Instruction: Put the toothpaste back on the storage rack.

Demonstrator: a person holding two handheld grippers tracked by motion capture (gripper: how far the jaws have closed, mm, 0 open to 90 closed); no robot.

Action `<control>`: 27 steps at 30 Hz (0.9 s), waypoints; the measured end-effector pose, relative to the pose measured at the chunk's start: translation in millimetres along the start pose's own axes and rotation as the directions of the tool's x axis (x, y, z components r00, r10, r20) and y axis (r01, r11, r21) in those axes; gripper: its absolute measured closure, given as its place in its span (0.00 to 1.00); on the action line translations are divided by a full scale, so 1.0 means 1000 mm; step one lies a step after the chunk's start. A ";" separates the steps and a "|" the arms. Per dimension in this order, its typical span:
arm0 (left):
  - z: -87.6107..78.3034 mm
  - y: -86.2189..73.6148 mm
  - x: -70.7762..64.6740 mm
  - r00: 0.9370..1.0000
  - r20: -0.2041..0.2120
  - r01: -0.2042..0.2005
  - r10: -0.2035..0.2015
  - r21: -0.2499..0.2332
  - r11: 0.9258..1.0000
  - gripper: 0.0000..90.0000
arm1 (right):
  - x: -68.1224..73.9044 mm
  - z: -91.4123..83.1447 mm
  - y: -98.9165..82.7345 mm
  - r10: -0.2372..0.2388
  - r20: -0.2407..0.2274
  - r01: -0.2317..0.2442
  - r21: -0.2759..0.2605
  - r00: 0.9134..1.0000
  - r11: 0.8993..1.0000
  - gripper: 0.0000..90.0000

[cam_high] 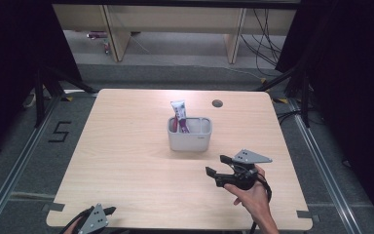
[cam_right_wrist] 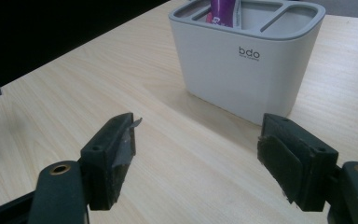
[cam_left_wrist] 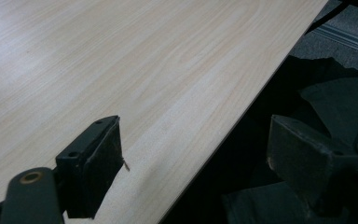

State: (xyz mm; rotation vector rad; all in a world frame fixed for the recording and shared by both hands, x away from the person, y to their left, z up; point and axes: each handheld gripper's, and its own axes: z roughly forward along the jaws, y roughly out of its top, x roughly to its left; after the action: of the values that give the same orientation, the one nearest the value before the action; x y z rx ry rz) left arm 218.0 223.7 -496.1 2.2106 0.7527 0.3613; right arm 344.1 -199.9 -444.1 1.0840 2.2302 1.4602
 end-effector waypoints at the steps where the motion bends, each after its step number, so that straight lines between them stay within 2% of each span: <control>1: 0.000 0.000 0.000 1.000 -0.004 -0.008 0.008 0.005 1.000 0.19 | 0.001 -0.001 -0.001 0.004 0.012 -0.004 0.003 1.000 1.000 0.31; 2: 0.000 0.000 0.000 1.000 -0.002 -0.007 0.007 0.004 1.000 0.19 | 0.002 -0.001 -0.003 0.035 -0.003 -0.035 0.009 0.999 0.999 0.31; 4: 0.000 -0.001 0.000 1.000 -0.003 -0.004 0.004 0.004 1.000 0.19 | 0.002 -0.002 -0.005 0.006 0.015 -0.006 0.010 1.000 1.000 0.31; 5: 0.001 -0.001 0.000 1.000 -0.005 -0.003 0.003 -0.008 1.000 0.19 | 0.003 -0.002 -0.007 0.028 0.003 -0.028 0.016 1.000 0.999 0.31; 7: 0.000 -0.001 0.000 1.000 -0.006 -0.005 0.005 -0.005 1.000 0.19 | 0.002 -0.003 -0.008 -0.003 0.016 0.003 0.016 1.000 1.000 0.31; 9: 0.000 -0.002 0.000 1.000 -0.006 -0.007 0.007 -0.002 1.000 0.19 | 0.003 -0.005 -0.012 0.007 0.015 -0.008 0.029 1.000 1.000 0.31; 10: 0.001 -0.002 0.000 1.000 -0.004 -0.006 0.006 -0.002 1.000 0.19 | 0.005 -0.005 -0.014 0.026 0.002 -0.026 0.023 1.000 0.999 0.30; 11: 0.001 -0.002 -0.001 1.000 0.000 -0.005 0.005 -0.003 1.000 0.19 | 0.007 -0.006 -0.016 0.047 0.011 -0.048 0.033 0.999 0.998 0.30; 12: 0.001 -0.002 -0.001 1.000 -0.001 -0.004 0.004 -0.002 1.000 0.19 | 0.005 -0.007 -0.017 0.014 0.019 -0.015 0.036 1.000 0.999 0.30; 13: 0.001 -0.002 -0.001 1.000 -0.006 -0.016 0.016 0.001 1.000 0.19 | 0.007 -0.007 -0.021 0.029 0.016 -0.030 0.049 0.999 0.998 0.30; 14: 0.001 -0.002 -0.001 1.000 -0.008 -0.015 0.015 0.001 1.000 0.19 | 0.007 -0.006 -0.023 0.024 0.009 -0.024 0.042 1.000 0.999 0.29; 15: 0.001 -0.003 -0.001 1.000 -0.003 0.002 -0.002 -0.001 1.000 0.19 | 0.007 -0.006 -0.024 0.012 0.012 -0.012 0.046 1.000 0.999 0.29; 16: 0.000 -0.002 0.000 1.000 -0.010 -0.017 0.017 0.008 1.000 0.19 | 0.009 -0.007 -0.027 0.024 0.017 -0.025 0.055 1.000 0.998 0.28; 17: 0.000 -0.002 0.000 1.000 -0.009 -0.017 0.017 0.008 1.000 0.19 | 0.009 -0.007 -0.029 0.030 0.008 -0.031 0.059 1.000 0.998 0.28; 19: 0.001 -0.003 -0.002 1.000 -0.005 0.003 -0.003 -0.004 1.000 0.19 | 0.012 -0.008 -0.032 0.043 0.012 -0.044 0.068 0.999 0.997 0.28; 20: 0.000 -0.002 -0.001 1.000 -0.001 -0.014 0.014 -0.002 1.000 0.19 | 0.011 -0.007 -0.033 0.015 0.011 -0.015 0.064 1.000 0.998 0.28; 24: 0.001 -0.003 -0.001 1.000 -0.003 -0.015 0.014 -0.007 1.000 0.19 | 0.015 -0.009 -0.036 0.014 0.025 -0.016 0.073 1.000 0.997 0.27; 25: 0.001 -0.003 -0.001 1.000 -0.001 -0.015 0.015 -0.002 1.000 0.19 | 0.017 -0.008 -0.038 0.037 0.015 -0.038 0.077 0.999 0.996 0.26; 26: 0.001 -0.003 -0.001 1.000 -0.008 -0.016 0.016 -0.001 1.000 0.19 | 0.017 -0.010 -0.038 0.007 0.030 -0.010 0.084 1.000 0.996 0.26; 27: 0.000 -0.003 -0.001 1.000 -0.001 -0.012 0.012 -0.006 1.000 0.19 | 0.019 -0.010 -0.040 0.024 0.027 -0.027 0.095 0.999 0.995 0.26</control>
State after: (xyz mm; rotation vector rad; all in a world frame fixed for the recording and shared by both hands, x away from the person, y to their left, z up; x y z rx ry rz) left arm 216.4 224.1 -498.3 2.2109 0.7382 0.3706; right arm 307.6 -201.6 -470.6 1.1576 2.2975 1.3534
